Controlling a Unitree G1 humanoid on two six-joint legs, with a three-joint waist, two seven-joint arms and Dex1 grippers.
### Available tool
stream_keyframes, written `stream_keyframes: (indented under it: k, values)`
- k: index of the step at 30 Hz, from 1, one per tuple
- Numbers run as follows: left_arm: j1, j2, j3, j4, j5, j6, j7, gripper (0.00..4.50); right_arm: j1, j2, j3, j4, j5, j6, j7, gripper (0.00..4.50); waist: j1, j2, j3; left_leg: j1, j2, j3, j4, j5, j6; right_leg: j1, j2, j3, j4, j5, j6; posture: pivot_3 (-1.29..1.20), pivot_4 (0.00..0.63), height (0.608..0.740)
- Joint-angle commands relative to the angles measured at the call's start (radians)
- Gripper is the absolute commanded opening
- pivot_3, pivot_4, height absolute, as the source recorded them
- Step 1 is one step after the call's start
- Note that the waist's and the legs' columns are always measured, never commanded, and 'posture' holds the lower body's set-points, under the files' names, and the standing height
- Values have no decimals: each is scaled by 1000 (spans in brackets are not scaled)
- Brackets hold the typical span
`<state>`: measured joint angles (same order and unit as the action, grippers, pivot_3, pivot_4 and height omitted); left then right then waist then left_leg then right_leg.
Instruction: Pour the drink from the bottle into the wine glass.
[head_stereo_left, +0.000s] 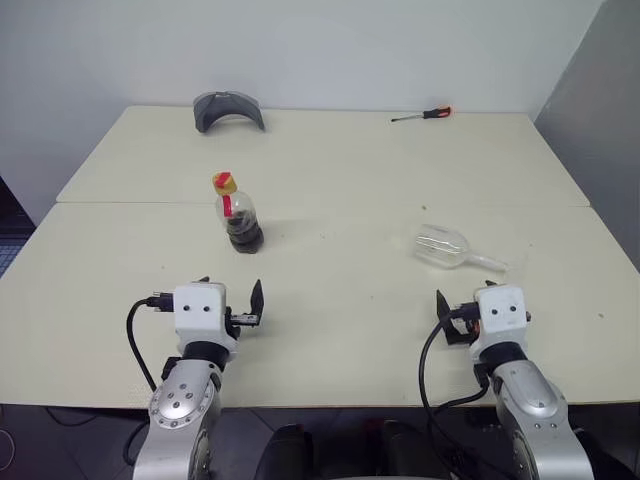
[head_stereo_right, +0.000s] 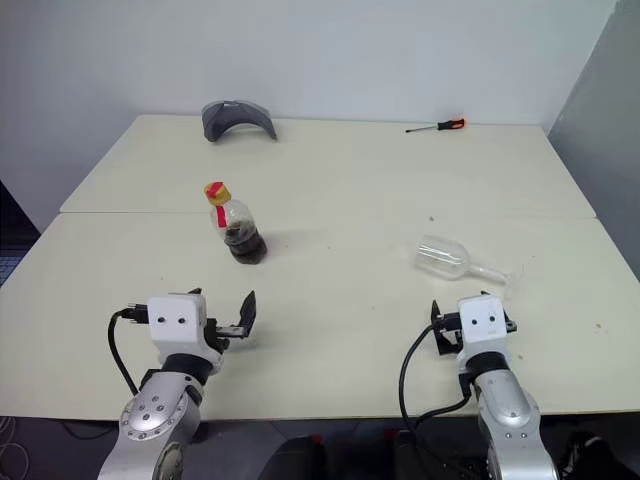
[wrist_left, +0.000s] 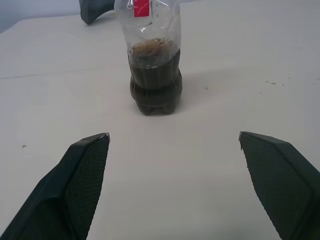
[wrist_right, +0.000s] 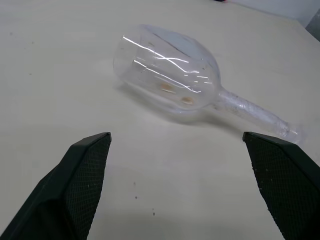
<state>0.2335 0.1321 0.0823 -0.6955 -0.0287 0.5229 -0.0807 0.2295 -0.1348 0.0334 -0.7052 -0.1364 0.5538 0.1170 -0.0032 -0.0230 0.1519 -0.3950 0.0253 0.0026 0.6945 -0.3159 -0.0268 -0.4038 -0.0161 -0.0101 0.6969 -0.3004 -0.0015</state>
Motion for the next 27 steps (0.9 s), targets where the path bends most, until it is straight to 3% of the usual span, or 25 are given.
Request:
stream_keyframes:
  k: [1,20,27]
  values:
    - [9,13,2,-18,8,-18,-3,4465,-13,1,-1,-32,1,-17,-8,4500,0,0,0,0,0,0,0,0,0,0,0,0,0,0,0,0,150,740]
    - [10,-2,10,16,6,-63,15,4465,-41,-20,-1,-12,10,-18,7,4500,0,0,0,0,0,0,0,0,0,0,0,0,0,0,0,0,150,740]
    - [-23,-10,31,63,3,-67,31,4465,-91,-43,-12,2,94,-66,89,4500,0,0,0,0,0,0,0,0,0,0,0,0,0,0,0,0,150,740]
